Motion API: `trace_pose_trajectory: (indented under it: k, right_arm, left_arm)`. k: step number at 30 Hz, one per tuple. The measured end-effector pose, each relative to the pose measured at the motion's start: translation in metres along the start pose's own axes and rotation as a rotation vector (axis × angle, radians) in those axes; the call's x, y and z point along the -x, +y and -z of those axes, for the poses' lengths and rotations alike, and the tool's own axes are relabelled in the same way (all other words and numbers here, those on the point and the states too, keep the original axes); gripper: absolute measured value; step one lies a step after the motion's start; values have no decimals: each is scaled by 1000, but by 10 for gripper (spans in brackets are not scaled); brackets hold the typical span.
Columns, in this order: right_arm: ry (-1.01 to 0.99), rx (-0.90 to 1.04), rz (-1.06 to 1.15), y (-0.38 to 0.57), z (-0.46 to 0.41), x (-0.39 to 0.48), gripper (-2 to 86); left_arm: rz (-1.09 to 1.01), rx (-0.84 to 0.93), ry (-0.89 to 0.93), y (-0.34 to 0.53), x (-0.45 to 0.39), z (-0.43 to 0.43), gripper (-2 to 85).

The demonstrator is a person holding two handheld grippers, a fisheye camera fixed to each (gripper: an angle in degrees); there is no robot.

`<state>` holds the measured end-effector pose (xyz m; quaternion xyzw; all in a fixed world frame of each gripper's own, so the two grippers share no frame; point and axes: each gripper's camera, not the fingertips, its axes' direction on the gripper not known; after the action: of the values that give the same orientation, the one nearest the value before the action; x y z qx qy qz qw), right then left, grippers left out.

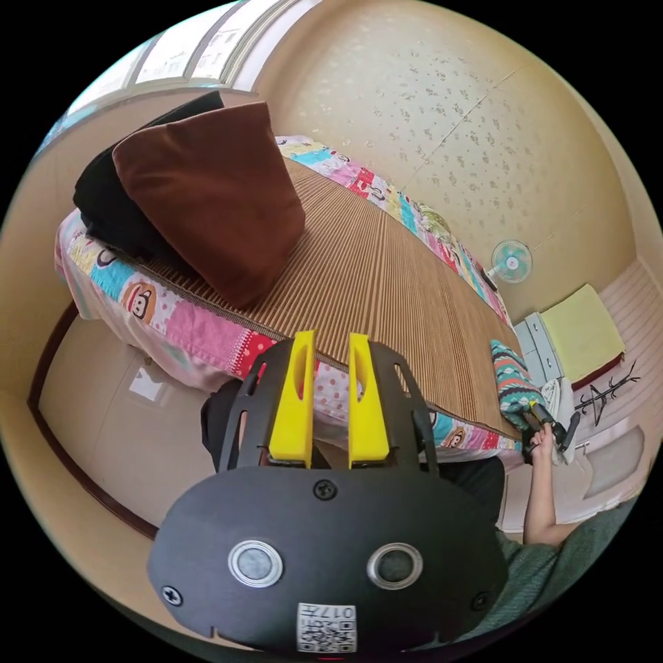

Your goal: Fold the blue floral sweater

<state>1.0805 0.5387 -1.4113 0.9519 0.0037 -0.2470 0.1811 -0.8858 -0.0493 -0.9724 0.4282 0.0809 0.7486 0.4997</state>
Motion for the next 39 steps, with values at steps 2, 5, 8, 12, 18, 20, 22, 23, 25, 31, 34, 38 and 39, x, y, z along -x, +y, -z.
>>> trace_pose_trajectory:
  k: [2, 5, 8, 12, 18, 20, 22, 23, 25, 31, 34, 38, 39]
  right_arm:
    - [-82, -38, 56, -10, 12, 14, 15]
    - [-167, -28, 248, -20, 21, 70, 9]
    - [-352, 31, 485, -1, 8, 142, 6]
    - [-604, 201, 586, 37, -15, 230, 11]
    - [-318, -39, 184, -18, 1, 136, 93]
    - [-214, -52, 118, -46, -4, 100, 133]
    - [-39, 23, 118, -78, -38, 70, 149]
    - [-21, 81, 124, -85, -53, 64, 150]
    - [-79, 373, 132, -94, -124, 49, 131]
    - [-125, 374, 234, -53, -138, 86, 41]
    - [-334, 413, 263, -17, -135, 110, 38]
    - [-565, 511, 241, 24, -144, 131, 39]
    - [-504, 565, 261, 30, -152, 137, 43]
  left_arm:
    - [-19, -4, 49, 4, -4, -1, 78]
    - [-70, 18, 125, 10, -21, -14, 76]
    - [-142, 49, 175, 12, -47, -32, 73]
    - [-191, 83, 195, 13, -70, -51, 75]
    - [-263, 150, 288, 30, -87, -70, 79]
    - [-291, 180, 278, 38, -93, -81, 80]
    - [-294, 205, 293, 45, -96, -93, 81]
    - [-284, 220, 321, 47, -98, -101, 83]
    - [-272, 233, 370, 48, -100, -111, 85]
    - [-309, 264, 468, 37, -130, -135, 99]
    - [-372, 296, 481, 20, -155, -153, 100]
    - [-455, 311, 474, -14, -198, -182, 100]
    - [-472, 323, 467, -23, -210, -193, 100]
